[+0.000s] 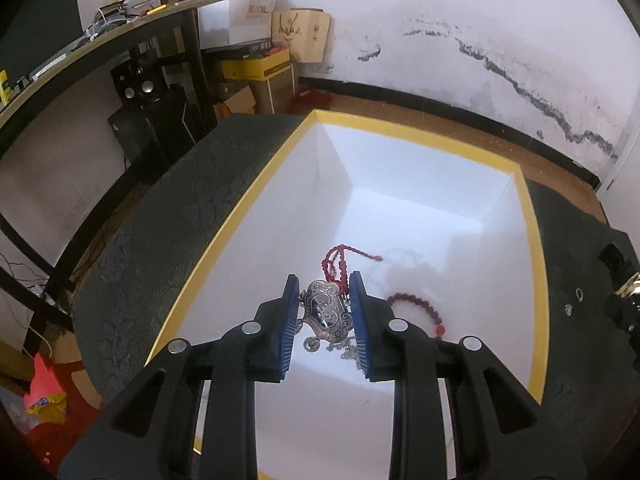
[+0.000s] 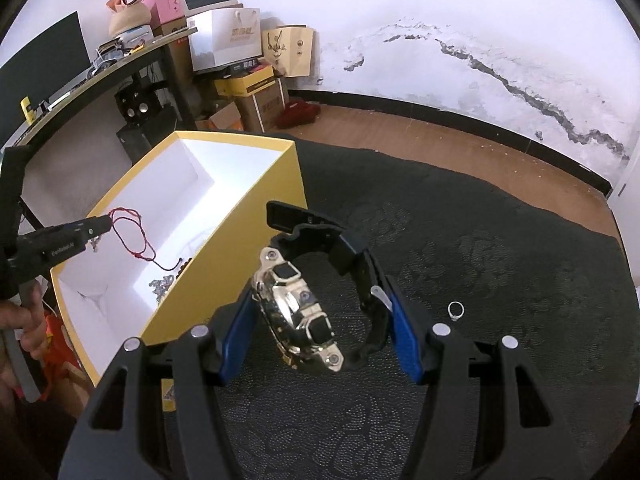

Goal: Organize jewelry
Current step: 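Lower the pendant into the yellow box with the left gripper while the right gripper lifts the watch, then open the left gripper to release the pendant in the box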

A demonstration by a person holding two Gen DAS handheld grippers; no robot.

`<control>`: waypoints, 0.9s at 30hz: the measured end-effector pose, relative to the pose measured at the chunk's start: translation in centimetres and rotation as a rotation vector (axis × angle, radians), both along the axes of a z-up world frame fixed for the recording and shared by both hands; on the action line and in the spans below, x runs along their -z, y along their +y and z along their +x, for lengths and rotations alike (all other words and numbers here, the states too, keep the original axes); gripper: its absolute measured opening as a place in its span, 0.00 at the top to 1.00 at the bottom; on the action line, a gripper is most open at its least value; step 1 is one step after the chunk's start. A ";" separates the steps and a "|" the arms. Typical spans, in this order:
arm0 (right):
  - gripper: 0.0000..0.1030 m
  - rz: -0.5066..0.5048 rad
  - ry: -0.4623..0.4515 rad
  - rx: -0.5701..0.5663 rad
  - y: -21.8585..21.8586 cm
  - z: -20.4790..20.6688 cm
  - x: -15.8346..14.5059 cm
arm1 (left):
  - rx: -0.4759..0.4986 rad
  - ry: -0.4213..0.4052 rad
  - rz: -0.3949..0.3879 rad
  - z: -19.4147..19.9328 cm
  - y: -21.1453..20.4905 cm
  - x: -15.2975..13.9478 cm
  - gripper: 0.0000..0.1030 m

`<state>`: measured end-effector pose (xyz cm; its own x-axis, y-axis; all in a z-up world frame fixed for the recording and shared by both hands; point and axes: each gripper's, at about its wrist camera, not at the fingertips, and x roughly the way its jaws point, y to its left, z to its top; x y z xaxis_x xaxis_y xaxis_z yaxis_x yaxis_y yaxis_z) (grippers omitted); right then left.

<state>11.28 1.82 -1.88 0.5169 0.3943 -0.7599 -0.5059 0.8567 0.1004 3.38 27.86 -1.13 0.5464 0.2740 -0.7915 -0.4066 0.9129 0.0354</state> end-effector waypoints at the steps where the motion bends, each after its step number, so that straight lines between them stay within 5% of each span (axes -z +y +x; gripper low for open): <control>1: 0.42 0.000 0.003 -0.001 0.0 -0.1 0.1 | -0.001 0.004 -0.001 0.0 0.2 0.1 0.75; 25: 0.42 0.027 0.001 0.002 -0.4 -0.5 -0.3 | 0.052 0.103 -0.014 2.1 -0.6 2.8 0.75; 27: 0.42 0.025 -0.001 0.003 -0.4 -0.5 -0.3 | 0.056 0.110 -0.007 2.1 -0.9 3.0 0.63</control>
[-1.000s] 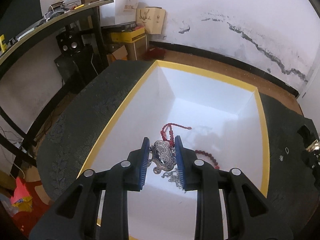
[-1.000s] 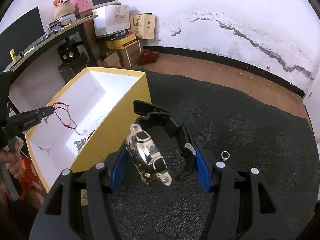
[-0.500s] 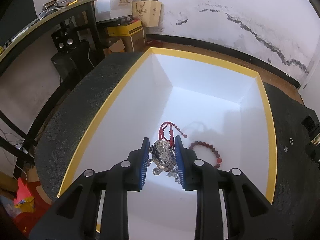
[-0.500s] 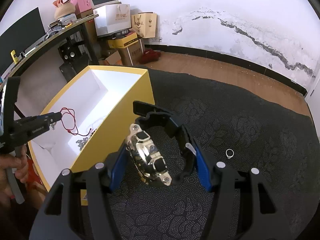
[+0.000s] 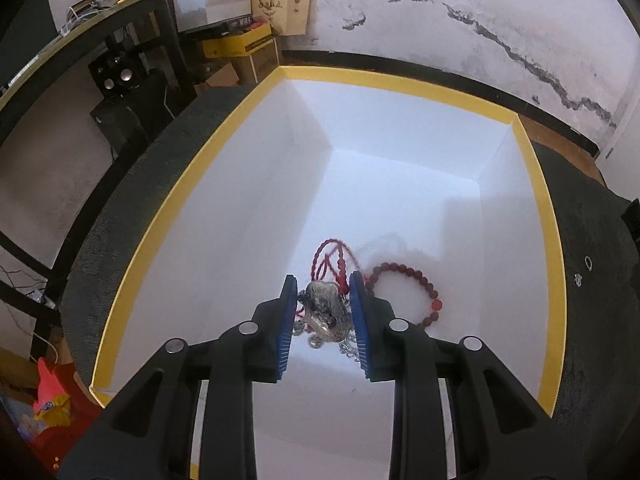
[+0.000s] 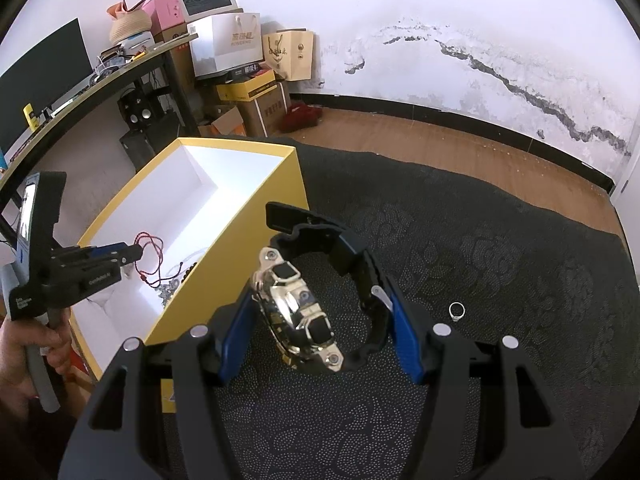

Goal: Organize jewelry
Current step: 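Open the left gripper to release the pendant in the box, then lower the black watch into the yellow box with the right gripper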

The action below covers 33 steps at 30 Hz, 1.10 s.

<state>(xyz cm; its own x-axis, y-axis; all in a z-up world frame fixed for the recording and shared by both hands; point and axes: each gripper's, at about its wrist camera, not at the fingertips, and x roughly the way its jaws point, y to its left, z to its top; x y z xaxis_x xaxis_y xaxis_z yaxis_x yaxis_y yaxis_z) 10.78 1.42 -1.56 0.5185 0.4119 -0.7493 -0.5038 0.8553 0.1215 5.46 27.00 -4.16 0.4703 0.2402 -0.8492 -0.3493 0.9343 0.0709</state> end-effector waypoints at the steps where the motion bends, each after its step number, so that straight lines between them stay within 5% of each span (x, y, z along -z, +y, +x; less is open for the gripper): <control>1: 0.42 0.002 0.001 0.000 0.0 0.0 0.0 | 0.003 0.001 0.005 0.0 -0.1 0.0 0.50; 2: 0.42 0.001 0.000 -0.001 0.0 0.0 0.0 | 0.006 -0.007 0.012 0.0 -0.3 -0.2 0.18; 3: 0.42 0.000 0.000 -0.002 0.0 0.0 0.0 | 0.008 -0.029 0.014 -0.2 -0.5 -0.5 0.10; 13: 0.42 -0.030 -0.003 -0.052 2.4 -0.8 -0.2 | -0.062 -0.152 -0.029 -1.8 1.6 -3.4 0.09; 20: 0.41 -0.056 0.047 -0.176 11.1 -1.0 0.0 | -0.208 -0.258 -0.090 -4.2 5.0 -5.1 0.09; 26: 0.40 -0.083 0.269 -0.162 17.8 2.5 3.4 | -0.376 -0.369 -0.112 -7.0 8.0 -6.8 0.09; 30: 0.39 -0.217 0.195 -0.145 20.3 3.0 4.1 | -0.428 -0.426 -0.142 -8.2 9.7 -7.3 0.09; 33: 0.39 -0.228 0.224 -0.151 21.4 3.6 4.8 | -0.456 -0.435 -0.144 -8.8 10.4 -7.4 0.09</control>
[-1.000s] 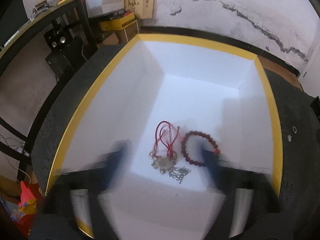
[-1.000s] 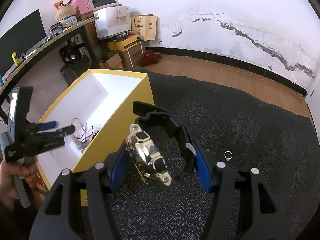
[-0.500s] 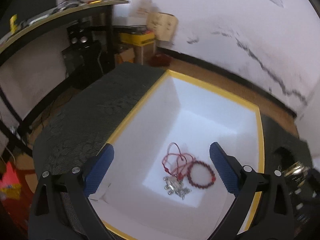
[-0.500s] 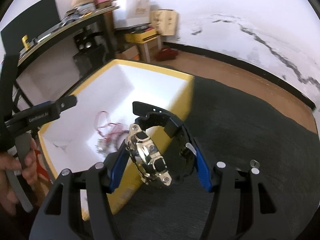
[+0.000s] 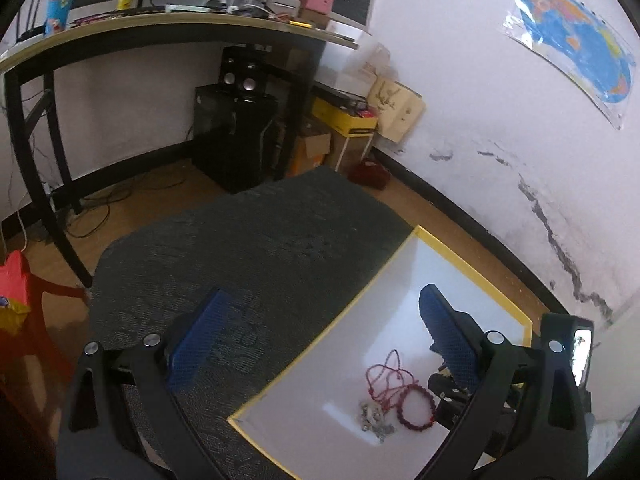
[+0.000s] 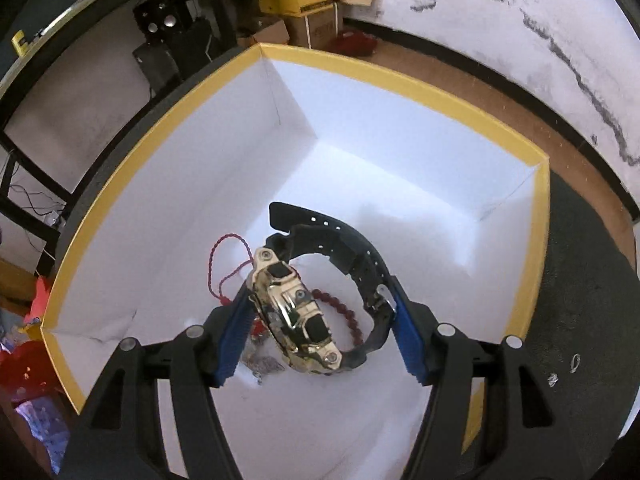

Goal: Organize jewelry
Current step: 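Lower the black watch into the yellow box with the right gripper, then move both grippers back over the two silver rings on the rug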

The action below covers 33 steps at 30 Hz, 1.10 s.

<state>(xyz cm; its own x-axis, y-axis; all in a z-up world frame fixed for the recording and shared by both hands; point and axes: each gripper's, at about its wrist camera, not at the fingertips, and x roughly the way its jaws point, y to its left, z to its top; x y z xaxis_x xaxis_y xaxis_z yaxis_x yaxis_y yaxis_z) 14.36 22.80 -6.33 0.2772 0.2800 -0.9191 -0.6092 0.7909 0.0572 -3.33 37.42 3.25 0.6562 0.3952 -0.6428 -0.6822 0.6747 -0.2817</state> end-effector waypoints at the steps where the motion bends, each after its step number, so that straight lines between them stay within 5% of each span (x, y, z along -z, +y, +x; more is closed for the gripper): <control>1: 0.39 -0.014 0.008 -0.008 0.4 -0.2 0.3 | -0.012 -0.010 -0.009 -0.2 0.3 0.0 0.09; 11: 0.33 -0.101 0.098 -0.031 2.5 1.4 2.3 | 0.016 -0.003 -0.021 0.1 0.6 0.1 0.09; 15: 0.11 -0.041 0.032 -0.045 1.6 1.3 -0.1 | 0.018 -0.004 -0.013 0.0 0.3 0.1 0.09; 19: 0.10 0.008 -0.046 -0.106 -0.2 -0.4 -3.5 | 0.025 -0.010 -0.019 -0.1 0.1 0.0 0.09; 24: 0.07 0.055 -0.259 -0.117 -7.4 -4.5 -7.9 | 0.090 0.003 0.014 1.0 -1.7 -0.2 0.09; 33: 0.07 0.154 -0.381 0.269 -27.9 -5.1 -7.9 | 0.314 0.016 0.164 3.9 -11.9 -1.2 0.09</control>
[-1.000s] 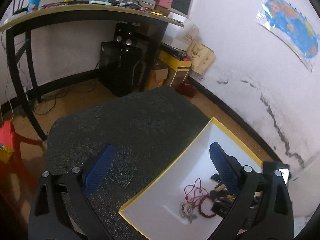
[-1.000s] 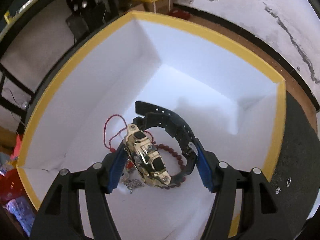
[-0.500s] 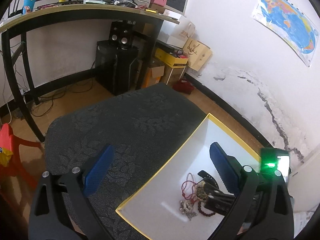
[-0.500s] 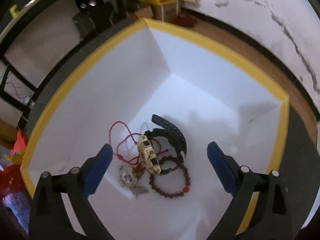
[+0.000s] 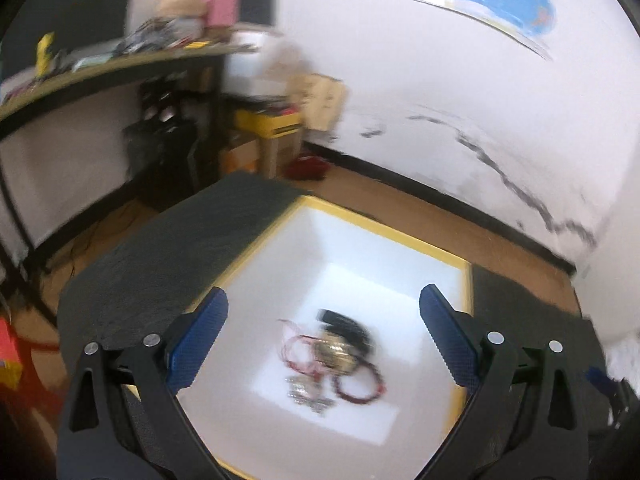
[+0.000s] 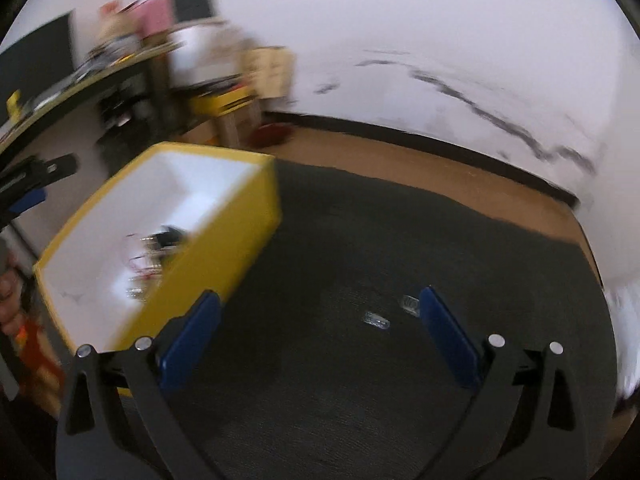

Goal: Organize jewelry
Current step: 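Move both grippers back over the two silver rings on the rug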

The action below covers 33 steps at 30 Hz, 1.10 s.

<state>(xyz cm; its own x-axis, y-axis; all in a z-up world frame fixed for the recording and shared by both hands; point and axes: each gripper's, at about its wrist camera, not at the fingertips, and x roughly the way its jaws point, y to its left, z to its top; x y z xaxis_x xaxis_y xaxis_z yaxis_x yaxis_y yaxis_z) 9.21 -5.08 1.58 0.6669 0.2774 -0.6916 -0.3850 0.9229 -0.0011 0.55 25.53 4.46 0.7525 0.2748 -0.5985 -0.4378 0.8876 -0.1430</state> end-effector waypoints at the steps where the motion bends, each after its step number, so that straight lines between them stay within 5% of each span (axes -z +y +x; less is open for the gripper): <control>1: 0.07 -0.001 -0.009 0.034 -1.3 -0.3 0.3 | 0.031 -0.002 0.015 0.2 -1.4 0.0 0.09; 8: 0.07 0.039 -0.053 0.164 -8.7 0.2 0.1 | 0.283 0.021 0.167 2.7 -12.7 1.4 0.08; 16: 0.07 0.059 -0.011 0.211 -13.9 1.1 2.2 | 0.466 0.143 0.210 6.6 -20.6 5.9 0.08; 33: 0.07 0.061 0.048 0.185 -16.2 1.5 3.8 | 0.516 0.253 0.152 10.3 -24.5 11.6 0.08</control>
<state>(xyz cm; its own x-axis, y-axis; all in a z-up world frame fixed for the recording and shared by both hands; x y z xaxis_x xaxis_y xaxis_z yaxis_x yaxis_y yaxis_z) 10.69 -21.31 -2.20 0.6774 0.1958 -0.7091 -0.2073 0.9757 0.0714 10.80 1.00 -7.17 0.6506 0.0076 -0.7593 0.0521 0.9971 0.0547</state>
